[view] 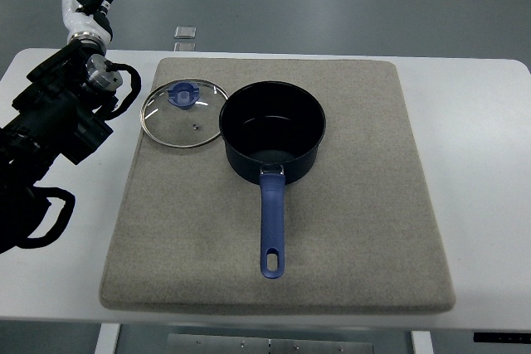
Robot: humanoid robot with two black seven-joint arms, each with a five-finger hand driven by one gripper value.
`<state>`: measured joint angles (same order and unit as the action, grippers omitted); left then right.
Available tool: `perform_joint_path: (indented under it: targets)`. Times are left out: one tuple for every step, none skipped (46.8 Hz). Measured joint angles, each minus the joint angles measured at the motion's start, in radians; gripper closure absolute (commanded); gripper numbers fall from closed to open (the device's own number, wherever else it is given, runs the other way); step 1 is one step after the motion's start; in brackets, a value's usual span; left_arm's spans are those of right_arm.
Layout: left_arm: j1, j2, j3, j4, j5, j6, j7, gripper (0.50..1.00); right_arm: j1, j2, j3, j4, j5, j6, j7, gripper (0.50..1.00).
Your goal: Open pot lid and place left with left hand
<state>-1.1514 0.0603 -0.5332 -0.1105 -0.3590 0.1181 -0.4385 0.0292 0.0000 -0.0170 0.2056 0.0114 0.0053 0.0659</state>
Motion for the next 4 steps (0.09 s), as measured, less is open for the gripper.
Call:
perform_joint_path:
  targets:
    - [0.001, 0.000, 0.000, 0.000, 0.001, 0.000, 0.000, 0.654, 0.000, 0.000, 0.001, 0.001, 0.000, 0.001, 0.000, 0.583]
    - [0.001, 0.000, 0.000, 0.000, 0.002, 0.000, 0.000, 0.652, 0.000, 0.000, 0.001, 0.002, 0.000, 0.001, 0.000, 0.583]
    - [0.001, 0.000, 0.001, -0.001, 0.002, 0.000, 0.000, 0.651, 0.000, 0.000, 0.002, 0.001, 0.000, 0.001, 0.000, 0.583]
    - [0.001, 0.000, 0.001, -0.001, 0.003, 0.000, 0.000, 0.651, 0.001, 0.000, 0.004, 0.001, 0.000, 0.001, 0.000, 0.583]
